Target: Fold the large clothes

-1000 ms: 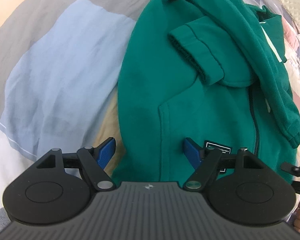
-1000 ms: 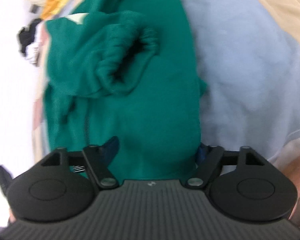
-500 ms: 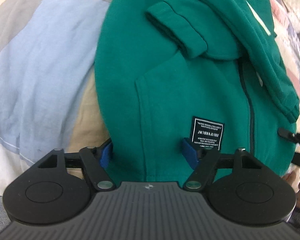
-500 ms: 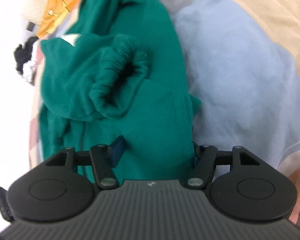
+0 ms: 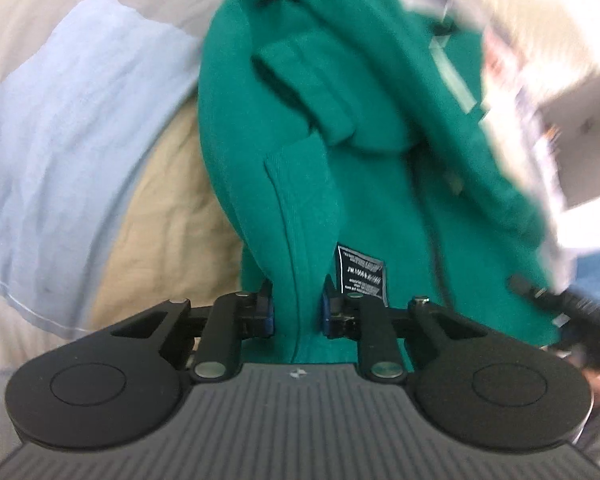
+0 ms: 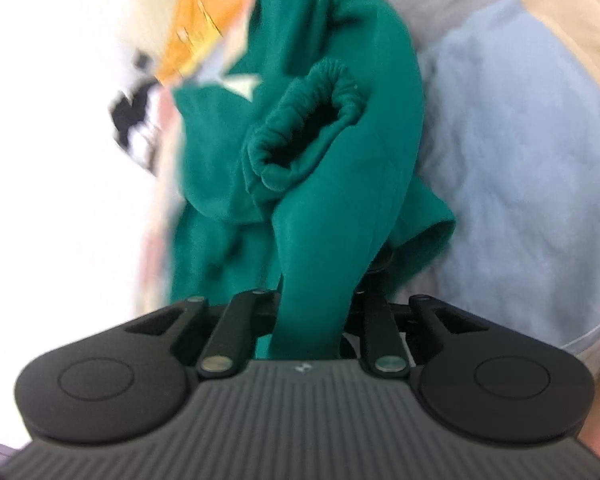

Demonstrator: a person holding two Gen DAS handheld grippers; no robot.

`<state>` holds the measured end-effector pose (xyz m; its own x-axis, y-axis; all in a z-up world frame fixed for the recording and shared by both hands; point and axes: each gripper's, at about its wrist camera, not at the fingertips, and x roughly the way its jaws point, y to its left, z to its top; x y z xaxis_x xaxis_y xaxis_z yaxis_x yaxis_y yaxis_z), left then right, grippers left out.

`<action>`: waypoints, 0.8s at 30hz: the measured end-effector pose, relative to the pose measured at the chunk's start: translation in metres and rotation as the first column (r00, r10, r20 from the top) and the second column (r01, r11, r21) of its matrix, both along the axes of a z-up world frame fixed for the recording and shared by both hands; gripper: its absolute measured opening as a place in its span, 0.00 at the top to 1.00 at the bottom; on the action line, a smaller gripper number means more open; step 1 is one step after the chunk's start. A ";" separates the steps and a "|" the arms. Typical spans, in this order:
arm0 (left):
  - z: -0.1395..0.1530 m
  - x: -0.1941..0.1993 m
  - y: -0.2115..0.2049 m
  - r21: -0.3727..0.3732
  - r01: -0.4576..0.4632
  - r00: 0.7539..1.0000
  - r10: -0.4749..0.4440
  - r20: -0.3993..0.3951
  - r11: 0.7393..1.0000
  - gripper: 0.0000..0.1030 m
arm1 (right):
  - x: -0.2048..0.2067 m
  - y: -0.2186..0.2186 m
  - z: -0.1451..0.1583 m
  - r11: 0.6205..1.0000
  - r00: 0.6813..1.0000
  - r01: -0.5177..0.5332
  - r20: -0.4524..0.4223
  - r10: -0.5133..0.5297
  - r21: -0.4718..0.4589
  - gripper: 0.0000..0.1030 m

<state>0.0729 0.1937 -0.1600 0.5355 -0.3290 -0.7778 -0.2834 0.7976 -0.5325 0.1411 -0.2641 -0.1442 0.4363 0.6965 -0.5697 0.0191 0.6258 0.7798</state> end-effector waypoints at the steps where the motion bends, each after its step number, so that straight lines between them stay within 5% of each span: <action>1: 0.005 -0.003 0.005 -0.042 -0.022 0.999 0.023 0.022 0.999 0.79 | -0.002 -0.004 0.003 1.000 1.000 0.014 0.007 -0.014 0.025 0.84; 11: 0.085 -0.025 0.028 -0.233 -0.086 0.957 0.146 0.252 0.969 0.82 | -0.015 -0.031 0.060 0.962 0.986 0.064 0.131 -0.102 0.266 0.87; 18: 0.134 -0.049 0.034 -0.335 -0.046 0.910 0.178 0.375 0.941 0.82 | -0.039 -0.045 0.113 0.958 0.966 0.024 0.241 -0.096 0.286 0.87; 24: 0.167 -0.089 0.023 -0.333 0.001 0.872 0.162 0.461 0.943 0.82 | -0.075 -0.054 0.150 0.967 0.946 -0.011 0.316 -0.072 0.253 0.87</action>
